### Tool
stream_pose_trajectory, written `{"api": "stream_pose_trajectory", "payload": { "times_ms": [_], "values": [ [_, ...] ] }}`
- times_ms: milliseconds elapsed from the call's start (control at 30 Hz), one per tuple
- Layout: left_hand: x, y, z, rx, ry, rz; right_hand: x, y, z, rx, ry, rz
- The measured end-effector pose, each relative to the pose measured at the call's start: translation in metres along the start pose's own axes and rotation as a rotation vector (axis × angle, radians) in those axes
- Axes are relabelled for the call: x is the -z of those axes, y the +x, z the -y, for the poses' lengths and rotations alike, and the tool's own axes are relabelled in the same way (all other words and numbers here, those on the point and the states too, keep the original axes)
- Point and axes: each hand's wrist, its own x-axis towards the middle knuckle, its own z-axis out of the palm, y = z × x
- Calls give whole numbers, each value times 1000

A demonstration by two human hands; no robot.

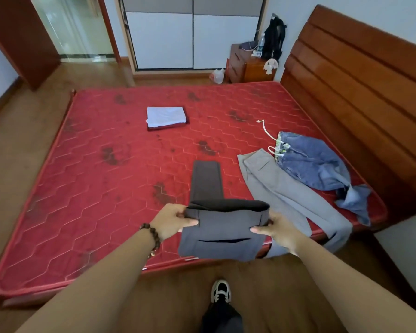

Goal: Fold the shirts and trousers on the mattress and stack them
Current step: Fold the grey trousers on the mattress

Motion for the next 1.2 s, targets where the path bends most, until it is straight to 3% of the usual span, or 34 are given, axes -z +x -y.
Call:
{"api": "stream_pose_trajectory", "payload": {
  "times_ms": [367,733,1200],
  "values": [
    [10,52,-6,34,-131,-73,4,58,7,-39,51,1],
    [23,213,-12,119,-123,-197,38,214,12,-70,77,-36],
    [41,377,83,291,-151,-256,10,402,-44,-143,34,-66]
  ]
}}
